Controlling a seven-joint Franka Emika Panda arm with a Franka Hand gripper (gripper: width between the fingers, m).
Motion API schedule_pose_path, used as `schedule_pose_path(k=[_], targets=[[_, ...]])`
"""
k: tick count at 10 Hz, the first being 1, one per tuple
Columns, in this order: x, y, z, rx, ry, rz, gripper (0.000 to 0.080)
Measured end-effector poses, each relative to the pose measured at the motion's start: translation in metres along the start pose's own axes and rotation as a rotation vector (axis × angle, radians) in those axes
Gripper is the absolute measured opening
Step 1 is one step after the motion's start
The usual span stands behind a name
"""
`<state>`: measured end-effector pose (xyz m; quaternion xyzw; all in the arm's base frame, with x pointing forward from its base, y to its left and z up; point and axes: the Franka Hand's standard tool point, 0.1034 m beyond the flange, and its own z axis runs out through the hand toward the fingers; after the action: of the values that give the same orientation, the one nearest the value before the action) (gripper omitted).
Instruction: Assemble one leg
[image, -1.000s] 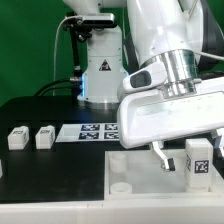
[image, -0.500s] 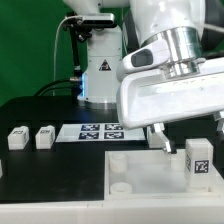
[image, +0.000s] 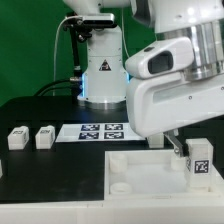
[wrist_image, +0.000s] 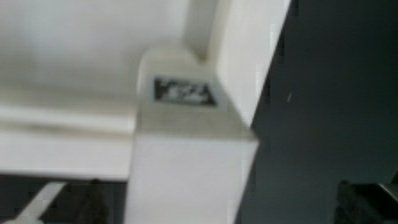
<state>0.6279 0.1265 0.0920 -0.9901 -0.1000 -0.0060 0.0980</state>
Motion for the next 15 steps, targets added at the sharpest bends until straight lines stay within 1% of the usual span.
schedule_pose_path(k=[1, 2, 3, 5, 6, 7, 8, 9, 10, 11, 14, 15], targets=[[-0.003, 0.000, 0.002, 0.013, -0.054, 0.001, 0.0649], [-0.009, 0.000, 0.005, 0.029, -0.124, 0.003, 0.0649], [-0.007, 0.003, 0.006, 0.022, -0.094, 0.004, 0.0649], [-0.018, 0.001, 0.011, 0.017, -0.099, 0.013, 0.0649], [-0.018, -0.001, 0.012, 0.017, -0.098, 0.016, 0.0649], [-0.018, 0.000, 0.012, 0.017, -0.098, 0.015, 0.0620], [-0.018, 0.000, 0.012, 0.017, -0.099, 0.015, 0.0620], [-0.018, 0.000, 0.012, 0.017, -0.099, 0.015, 0.0442], [-0.017, 0.003, 0.011, 0.013, -0.093, 0.017, 0.0442], [-0.017, 0.003, 0.011, 0.013, -0.093, 0.018, 0.0334], [-0.017, 0.003, 0.011, 0.013, -0.092, 0.056, 0.0334], [-0.016, 0.003, 0.011, 0.025, -0.084, 0.179, 0.0334]])
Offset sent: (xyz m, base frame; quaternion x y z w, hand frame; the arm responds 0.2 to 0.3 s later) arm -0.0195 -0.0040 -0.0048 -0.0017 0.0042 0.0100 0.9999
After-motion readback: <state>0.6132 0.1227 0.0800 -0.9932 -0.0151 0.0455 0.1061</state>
